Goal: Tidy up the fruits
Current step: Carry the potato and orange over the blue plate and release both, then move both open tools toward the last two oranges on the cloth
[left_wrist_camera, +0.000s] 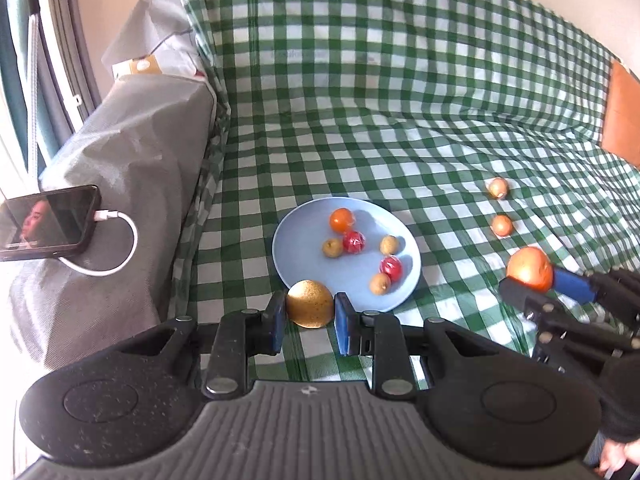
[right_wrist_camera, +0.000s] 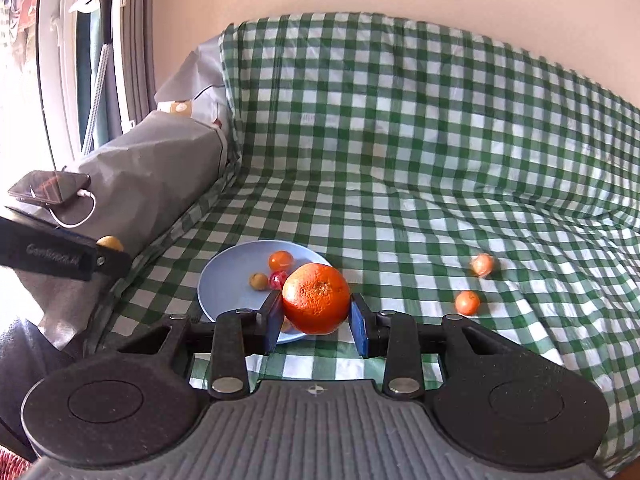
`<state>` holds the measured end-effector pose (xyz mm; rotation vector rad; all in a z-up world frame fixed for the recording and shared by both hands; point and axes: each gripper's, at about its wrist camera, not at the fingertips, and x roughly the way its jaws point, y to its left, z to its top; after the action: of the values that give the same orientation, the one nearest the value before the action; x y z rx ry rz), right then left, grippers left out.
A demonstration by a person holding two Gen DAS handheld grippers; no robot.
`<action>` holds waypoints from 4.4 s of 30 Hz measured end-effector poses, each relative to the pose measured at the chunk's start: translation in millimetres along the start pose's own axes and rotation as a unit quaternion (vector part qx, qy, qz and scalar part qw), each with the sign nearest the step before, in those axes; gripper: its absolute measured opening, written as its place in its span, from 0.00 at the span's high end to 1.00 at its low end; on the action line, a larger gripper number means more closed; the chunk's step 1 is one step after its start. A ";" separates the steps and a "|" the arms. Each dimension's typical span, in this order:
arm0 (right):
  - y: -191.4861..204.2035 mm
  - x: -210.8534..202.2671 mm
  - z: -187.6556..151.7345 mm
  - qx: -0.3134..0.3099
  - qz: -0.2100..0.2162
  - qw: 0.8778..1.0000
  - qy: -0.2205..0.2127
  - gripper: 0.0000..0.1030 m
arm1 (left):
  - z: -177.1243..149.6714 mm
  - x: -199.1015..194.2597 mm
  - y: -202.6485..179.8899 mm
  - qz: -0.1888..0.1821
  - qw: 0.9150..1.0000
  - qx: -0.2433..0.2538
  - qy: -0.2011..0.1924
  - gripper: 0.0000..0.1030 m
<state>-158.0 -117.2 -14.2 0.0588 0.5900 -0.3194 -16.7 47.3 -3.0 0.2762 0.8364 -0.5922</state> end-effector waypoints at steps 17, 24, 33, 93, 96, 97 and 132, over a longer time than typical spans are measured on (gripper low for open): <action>20.7 130.6 4.5 -0.019 0.039 0.996 0.080 0.65 | 48.9 130.9 1.3 0.004 0.998 0.013 0.064 0.73; 23.5 169.7 1.3 -0.012 0.045 0.993 0.104 0.64 | 54.0 172.4 4.5 0.014 0.996 0.018 0.092 0.73; 26.1 195.7 9.2 -0.009 0.053 0.992 0.114 0.62 | 69.3 181.3 7.9 0.042 0.995 0.026 0.085 0.34; 7.8 -28.5 -23.3 0.032 0.011 0.999 0.015 0.01 | -42.1 -15.0 -30.4 0.107 0.991 0.016 0.080 0.00; 7.2 -27.5 -24.2 0.035 0.009 0.999 0.015 0.01 | -41.3 -12.9 -32.2 0.106 0.991 0.021 0.082 0.00; 6.5 -27.0 -24.3 0.038 0.008 0.999 0.015 0.01 | -41.1 -12.2 -33.2 0.106 0.991 0.023 0.083 0.00; -302.3 78.0 -72.1 0.304 -0.280 0.910 0.034 0.01 | 81.4 283.0 -319.7 -0.055 0.978 0.177 0.097 0.00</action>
<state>-230.1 -415.4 -106.4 0.5099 0.5486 -1.0607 -8.2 -355.3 -166.7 0.6233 0.9368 -0.8295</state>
